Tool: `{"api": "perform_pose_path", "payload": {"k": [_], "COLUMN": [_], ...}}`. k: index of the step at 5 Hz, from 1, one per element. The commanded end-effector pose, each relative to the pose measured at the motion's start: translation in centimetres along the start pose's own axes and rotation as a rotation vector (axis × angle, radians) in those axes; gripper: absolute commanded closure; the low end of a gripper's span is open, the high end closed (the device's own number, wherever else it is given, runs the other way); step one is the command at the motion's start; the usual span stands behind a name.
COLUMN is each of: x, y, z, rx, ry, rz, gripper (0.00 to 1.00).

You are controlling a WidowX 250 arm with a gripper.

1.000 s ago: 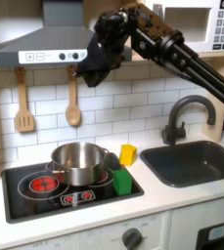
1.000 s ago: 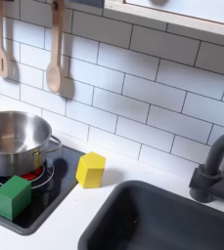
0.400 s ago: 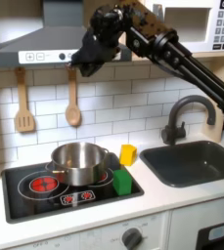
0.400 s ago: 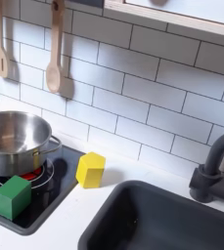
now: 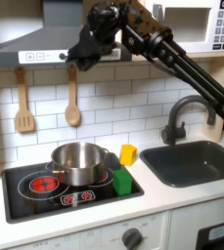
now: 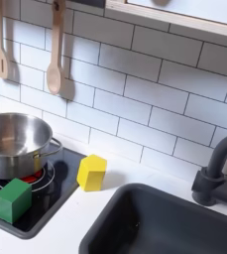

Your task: Push button

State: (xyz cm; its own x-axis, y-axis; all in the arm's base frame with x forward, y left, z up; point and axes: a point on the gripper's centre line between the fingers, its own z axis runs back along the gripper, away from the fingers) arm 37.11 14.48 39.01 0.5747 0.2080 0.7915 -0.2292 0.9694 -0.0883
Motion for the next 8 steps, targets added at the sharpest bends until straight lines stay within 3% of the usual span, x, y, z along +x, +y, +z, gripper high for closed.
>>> {"api": "perform_pose_path", "payload": {"k": [1,4,5,8], "x": [1.1,1.8,1.9,2.4], "y": [-0.6,-0.3,-0.8,-0.6], "z": [-0.1,-0.8,-1.4,-1.6], "rx": [-0.018,-0.006,-0.019,0.011], "ry": [-0.025,-0.031,-0.018,-0.035], "rz": [-0.015,-0.015,-0.028,-0.036], "gripper": [1.00,1.00,1.00,1.00]}}
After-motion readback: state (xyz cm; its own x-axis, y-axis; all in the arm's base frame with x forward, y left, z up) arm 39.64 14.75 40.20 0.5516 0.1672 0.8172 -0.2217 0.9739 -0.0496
